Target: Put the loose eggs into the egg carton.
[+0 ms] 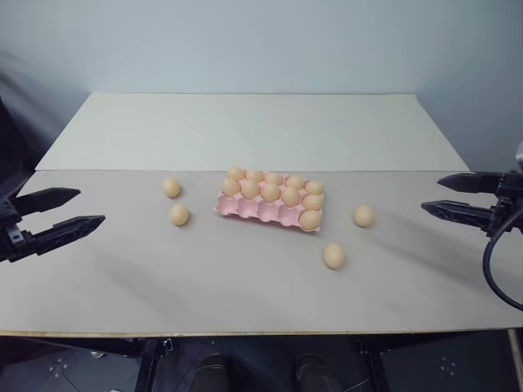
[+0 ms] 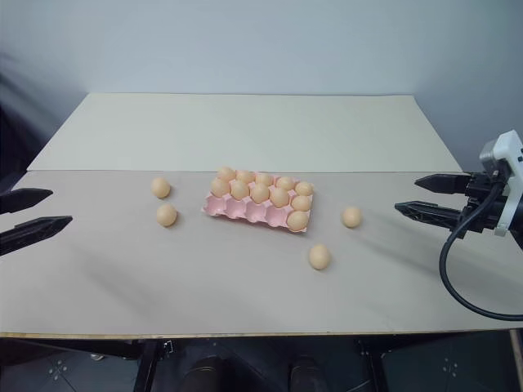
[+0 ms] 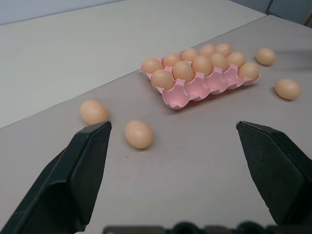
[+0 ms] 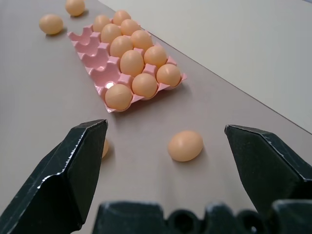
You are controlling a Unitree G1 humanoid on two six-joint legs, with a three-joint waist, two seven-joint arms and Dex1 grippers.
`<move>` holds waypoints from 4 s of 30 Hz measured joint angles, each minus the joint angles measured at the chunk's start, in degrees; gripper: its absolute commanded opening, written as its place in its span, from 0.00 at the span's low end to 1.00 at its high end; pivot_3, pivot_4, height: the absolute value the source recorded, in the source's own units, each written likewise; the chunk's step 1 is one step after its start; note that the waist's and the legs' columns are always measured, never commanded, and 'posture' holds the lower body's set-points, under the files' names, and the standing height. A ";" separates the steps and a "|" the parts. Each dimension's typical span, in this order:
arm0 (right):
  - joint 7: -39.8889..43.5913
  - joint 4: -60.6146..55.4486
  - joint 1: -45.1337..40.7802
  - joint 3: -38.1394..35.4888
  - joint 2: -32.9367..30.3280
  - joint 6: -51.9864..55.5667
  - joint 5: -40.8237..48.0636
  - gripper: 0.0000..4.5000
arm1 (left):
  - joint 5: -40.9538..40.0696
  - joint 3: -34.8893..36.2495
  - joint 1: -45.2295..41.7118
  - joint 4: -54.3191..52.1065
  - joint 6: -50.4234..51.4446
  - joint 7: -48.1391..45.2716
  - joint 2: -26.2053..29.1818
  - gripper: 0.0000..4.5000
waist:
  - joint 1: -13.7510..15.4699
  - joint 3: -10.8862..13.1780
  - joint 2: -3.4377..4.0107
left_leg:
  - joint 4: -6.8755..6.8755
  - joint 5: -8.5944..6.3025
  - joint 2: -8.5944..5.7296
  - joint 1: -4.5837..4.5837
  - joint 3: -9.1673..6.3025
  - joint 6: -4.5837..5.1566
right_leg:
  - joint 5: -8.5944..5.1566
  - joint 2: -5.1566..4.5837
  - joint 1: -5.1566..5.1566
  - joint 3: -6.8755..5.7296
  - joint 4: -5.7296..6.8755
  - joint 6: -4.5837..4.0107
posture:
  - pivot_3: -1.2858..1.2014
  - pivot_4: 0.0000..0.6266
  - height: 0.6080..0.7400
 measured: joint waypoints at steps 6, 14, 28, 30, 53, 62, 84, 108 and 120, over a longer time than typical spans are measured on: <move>-0.39 -1.58 0.15 -0.19 0.12 0.72 0.17 1.00 | -0.11 0.00 -0.94 0.00 0.06 0.00 -0.08 1.00 | -0.01 0.00 0.00 | 0.00 0.00 0.00 -0.01 0.01 0.00 | 0.00 0.00 -0.01 0.00 -0.01 0.00 | 0.52 0.24 1.00; -8.84 -5.88 0.70 -0.10 4.25 3.30 -0.23 1.00 | 2.37 -3.01 0.43 -5.70 -2.52 2.75 -3.67 1.00 | 0.03 0.00 0.00 | 0.00 -0.01 -0.01 -0.01 0.00 0.00 | 0.00 -0.01 0.02 0.03 -0.01 0.00 | 0.52 0.24 1.00; -46.36 -19.47 -6.97 6.84 22.47 24.17 -3.99 1.00 | 3.27 -30.00 -0.92 -25.29 -2.46 22.25 -21.95 1.00 | 0.09 -0.04 0.00 | 0.05 0.01 -0.05 -0.05 -0.08 -0.02 | 0.01 -0.02 0.02 0.07 0.03 0.00 | 0.52 0.24 1.00; -49.02 -19.00 -7.33 8.05 24.17 25.49 -5.09 1.00 | 3.22 -31.59 -1.84 -25.27 -2.47 23.08 -22.66 1.00 | 0.33 -0.04 0.01 | 0.05 0.01 -0.06 -0.09 -0.10 -0.02 | 0.01 -0.03 0.01 0.04 0.01 0.01 | 0.52 0.24 1.00; -61.03 -8.68 -13.16 10.82 35.52 31.18 -12.61 1.00 | 3.17 -37.41 -3.58 -26.94 -2.50 27.75 -25.35 1.00 | 0.03 -0.04 0.02 | 0.04 0.01 -0.06 -0.09 -0.10 -0.02 | 0.01 -0.01 0.00 0.04 0.02 0.01 | 0.52 0.24 1.00; -62.05 -5.44 -15.11 10.82 36.33 32.82 -14.19 0.57 | 2.74 -37.49 -3.65 -26.97 -2.50 28.23 -25.17 1.00 | 0.02 -0.04 0.02 | 0.04 0.01 -0.06 -0.09 -0.10 -0.02 | 0.01 -0.01 -0.01 0.04 0.01 0.01 | 0.52 0.24 1.00; -60.97 -9.33 -15.84 13.39 34.98 33.97 -16.64 0.06 | 2.17 -37.48 -3.68 -26.97 -2.51 29.30 -24.61 1.00 | 0.02 -0.04 0.02 | 0.02 0.01 -0.06 -0.13 -0.11 -0.01 | 0.01 -0.01 -0.05 0.03 -0.01 0.01 | 0.52 0.24 1.00; -61.64 -7.06 -19.30 11.92 36.68 38.71 -18.67 0.98 | 2.14 -37.80 -3.70 -26.96 -2.51 29.69 -24.90 1.00 | 0.00 -0.04 0.02 | 0.01 0.01 -0.06 -0.16 -0.11 -0.01 | 0.01 -0.01 -0.08 0.02 -0.03 0.01 | 0.52 0.24 1.00; -61.01 -5.95 -17.35 14.27 37.48 36.48 -19.33 0.98 | 2.21 -37.80 -3.58 -27.01 -2.51 30.48 -24.85 1.00 | -0.01 -0.04 0.02 | 0.00 0.01 -0.06 -0.16 -0.11 -0.01 | 0.01 -0.01 -0.08 0.02 -0.03 0.01 | 0.52 0.24 1.00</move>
